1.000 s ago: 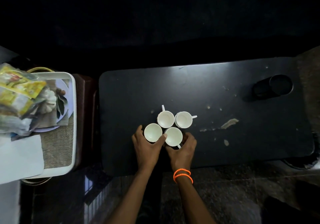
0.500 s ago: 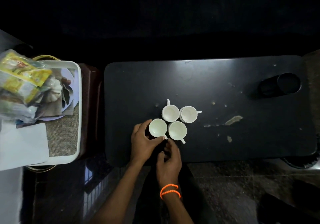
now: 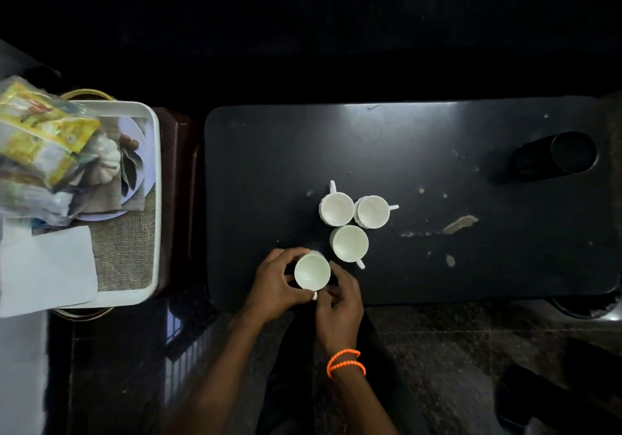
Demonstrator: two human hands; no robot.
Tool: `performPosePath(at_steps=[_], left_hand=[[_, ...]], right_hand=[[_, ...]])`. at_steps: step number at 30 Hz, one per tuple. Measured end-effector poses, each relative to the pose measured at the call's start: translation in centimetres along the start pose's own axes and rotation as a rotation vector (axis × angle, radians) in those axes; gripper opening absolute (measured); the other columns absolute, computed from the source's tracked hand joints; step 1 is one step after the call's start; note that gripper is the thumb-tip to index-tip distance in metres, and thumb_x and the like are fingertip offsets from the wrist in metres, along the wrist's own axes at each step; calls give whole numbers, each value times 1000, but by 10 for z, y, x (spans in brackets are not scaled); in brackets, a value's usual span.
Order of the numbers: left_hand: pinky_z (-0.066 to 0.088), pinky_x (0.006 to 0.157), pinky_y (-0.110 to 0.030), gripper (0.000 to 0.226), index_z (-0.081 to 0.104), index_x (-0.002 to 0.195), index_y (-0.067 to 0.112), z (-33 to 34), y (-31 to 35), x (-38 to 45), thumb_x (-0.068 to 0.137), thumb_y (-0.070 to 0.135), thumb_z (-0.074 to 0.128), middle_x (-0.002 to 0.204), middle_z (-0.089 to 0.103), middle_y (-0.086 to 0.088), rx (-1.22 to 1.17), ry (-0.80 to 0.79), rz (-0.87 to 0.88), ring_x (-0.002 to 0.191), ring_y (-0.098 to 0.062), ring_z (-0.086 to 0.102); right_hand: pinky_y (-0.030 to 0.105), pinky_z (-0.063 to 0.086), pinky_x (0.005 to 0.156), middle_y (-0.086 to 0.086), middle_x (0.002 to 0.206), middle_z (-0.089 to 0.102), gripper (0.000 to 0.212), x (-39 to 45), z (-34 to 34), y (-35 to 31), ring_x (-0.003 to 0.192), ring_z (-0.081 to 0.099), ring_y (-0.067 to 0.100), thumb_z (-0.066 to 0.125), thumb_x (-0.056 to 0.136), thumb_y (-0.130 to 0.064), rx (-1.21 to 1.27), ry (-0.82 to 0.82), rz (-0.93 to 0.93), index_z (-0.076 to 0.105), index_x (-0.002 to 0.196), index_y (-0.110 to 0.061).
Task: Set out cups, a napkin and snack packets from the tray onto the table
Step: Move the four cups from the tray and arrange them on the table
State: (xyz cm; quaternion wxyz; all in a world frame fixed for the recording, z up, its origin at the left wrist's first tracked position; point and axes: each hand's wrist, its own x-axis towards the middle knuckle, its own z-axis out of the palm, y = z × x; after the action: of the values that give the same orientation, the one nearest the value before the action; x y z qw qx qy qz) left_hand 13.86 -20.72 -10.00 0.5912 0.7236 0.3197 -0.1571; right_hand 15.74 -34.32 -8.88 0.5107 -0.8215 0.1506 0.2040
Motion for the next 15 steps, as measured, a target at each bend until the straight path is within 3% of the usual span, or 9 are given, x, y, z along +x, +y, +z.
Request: performPosePath(at_steps=[4,9,12,15], left_hand=[[58,95,-23,80,67,130,23,7,-9,-8,59,1,95,127,57,-1,-35,54,-18,117,-12,66],[57,88,-15,81,62,123,47,8,-9,-14,60,6,94,126,57,8,-41,119,-2,114,4,63],[60,91,-23,82,61,124,46,9,-9,-15,60,6,93,127,56,6,-20,131,12,115,0,63],[55,101,-30,91,59,139,30,8,-6,-15,58,12,97,136,51,1,60,124,-14,124,-11,58]], right_hand=[[20,55,90,3,122,66,66,3,-2,0,105,69,19,51,72,22,-16,-8,-7,72,122,-17],[27,56,92,-3,122,65,66,4,-3,-4,105,69,14,52,73,18,-19,-76,-3,71,122,-22],[32,59,84,-3,116,62,58,3,-6,-8,90,69,14,55,73,16,-70,-65,-29,72,116,-19],[39,57,75,-3,105,55,41,2,-17,-13,75,65,19,61,74,13,-155,68,-103,73,104,-12]])
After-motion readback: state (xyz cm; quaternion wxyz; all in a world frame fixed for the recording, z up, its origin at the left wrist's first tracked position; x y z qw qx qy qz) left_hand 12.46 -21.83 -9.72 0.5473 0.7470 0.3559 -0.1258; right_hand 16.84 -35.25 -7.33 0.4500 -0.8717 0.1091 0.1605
